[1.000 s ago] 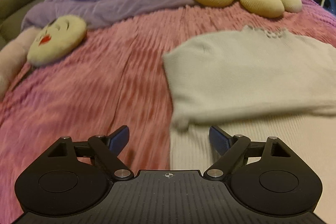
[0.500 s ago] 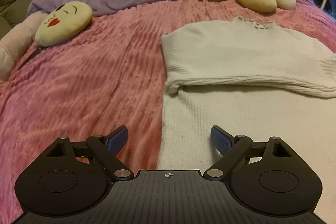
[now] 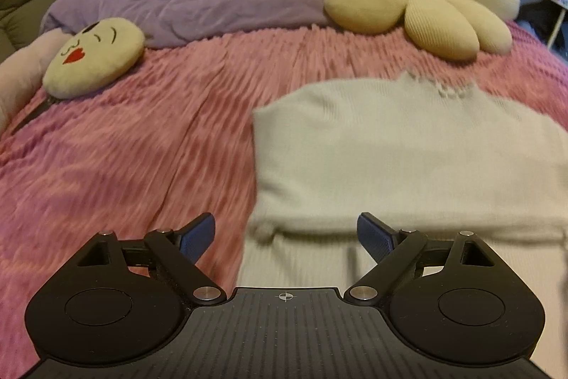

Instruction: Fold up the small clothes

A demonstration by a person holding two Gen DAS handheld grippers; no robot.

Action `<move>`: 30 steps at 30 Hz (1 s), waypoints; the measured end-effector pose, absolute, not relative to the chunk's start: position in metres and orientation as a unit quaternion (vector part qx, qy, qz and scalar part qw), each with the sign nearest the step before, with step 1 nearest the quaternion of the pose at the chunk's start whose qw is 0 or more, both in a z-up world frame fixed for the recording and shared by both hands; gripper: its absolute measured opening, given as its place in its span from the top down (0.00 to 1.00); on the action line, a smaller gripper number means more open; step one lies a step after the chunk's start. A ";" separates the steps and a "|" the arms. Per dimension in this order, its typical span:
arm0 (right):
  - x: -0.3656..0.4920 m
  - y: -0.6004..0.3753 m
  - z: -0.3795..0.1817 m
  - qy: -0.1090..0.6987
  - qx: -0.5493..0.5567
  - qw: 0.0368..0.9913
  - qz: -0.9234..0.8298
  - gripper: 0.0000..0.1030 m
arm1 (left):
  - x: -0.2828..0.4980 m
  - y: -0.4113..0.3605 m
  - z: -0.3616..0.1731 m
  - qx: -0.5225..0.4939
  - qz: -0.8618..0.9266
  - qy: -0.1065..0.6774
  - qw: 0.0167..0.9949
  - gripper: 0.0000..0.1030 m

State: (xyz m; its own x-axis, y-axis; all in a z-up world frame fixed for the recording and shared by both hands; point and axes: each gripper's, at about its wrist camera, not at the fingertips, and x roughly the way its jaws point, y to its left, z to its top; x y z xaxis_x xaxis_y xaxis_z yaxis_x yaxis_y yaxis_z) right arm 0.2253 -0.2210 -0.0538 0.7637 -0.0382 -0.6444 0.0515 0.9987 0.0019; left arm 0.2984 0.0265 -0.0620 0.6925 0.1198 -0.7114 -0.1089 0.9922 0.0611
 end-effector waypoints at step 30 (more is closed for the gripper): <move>-0.002 -0.269 -0.056 0.456 0.061 0.888 0.006 0.59 | 0.089 0.082 -0.069 -0.014 -0.008 0.491 0.871 0.17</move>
